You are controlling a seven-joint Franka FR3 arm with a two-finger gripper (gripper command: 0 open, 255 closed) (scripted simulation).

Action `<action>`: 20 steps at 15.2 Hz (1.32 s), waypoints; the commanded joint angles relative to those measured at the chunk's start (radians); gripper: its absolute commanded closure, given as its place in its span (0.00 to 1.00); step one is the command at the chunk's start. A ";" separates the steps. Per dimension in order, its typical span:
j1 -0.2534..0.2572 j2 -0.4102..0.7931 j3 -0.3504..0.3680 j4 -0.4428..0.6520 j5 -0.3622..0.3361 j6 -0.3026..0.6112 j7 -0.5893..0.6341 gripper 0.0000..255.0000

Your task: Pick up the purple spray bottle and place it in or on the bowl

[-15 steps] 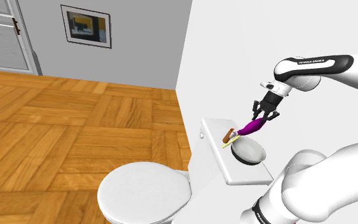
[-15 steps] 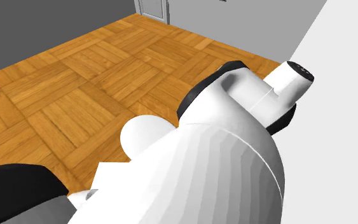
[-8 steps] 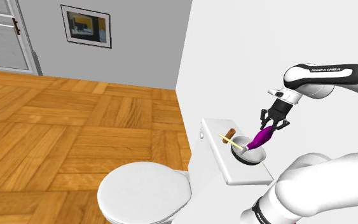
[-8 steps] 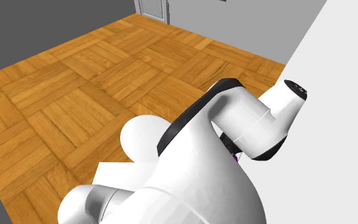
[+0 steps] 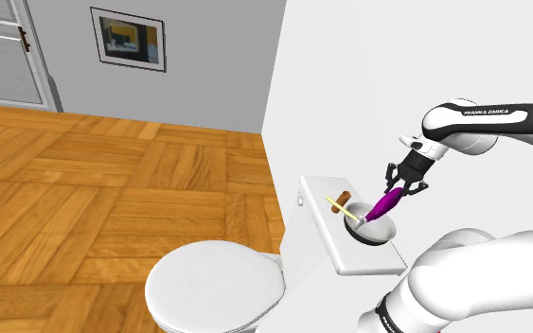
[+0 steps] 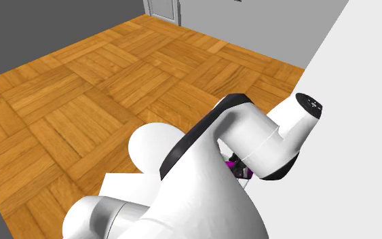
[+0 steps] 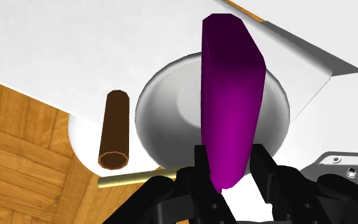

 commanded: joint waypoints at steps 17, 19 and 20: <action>-0.039 -0.039 -0.043 0.089 0.055 -0.112 0.005 0.00; -0.037 -0.041 -0.044 0.089 0.053 -0.112 0.006 0.00; -0.035 -0.043 -0.046 0.089 0.052 -0.112 0.008 0.00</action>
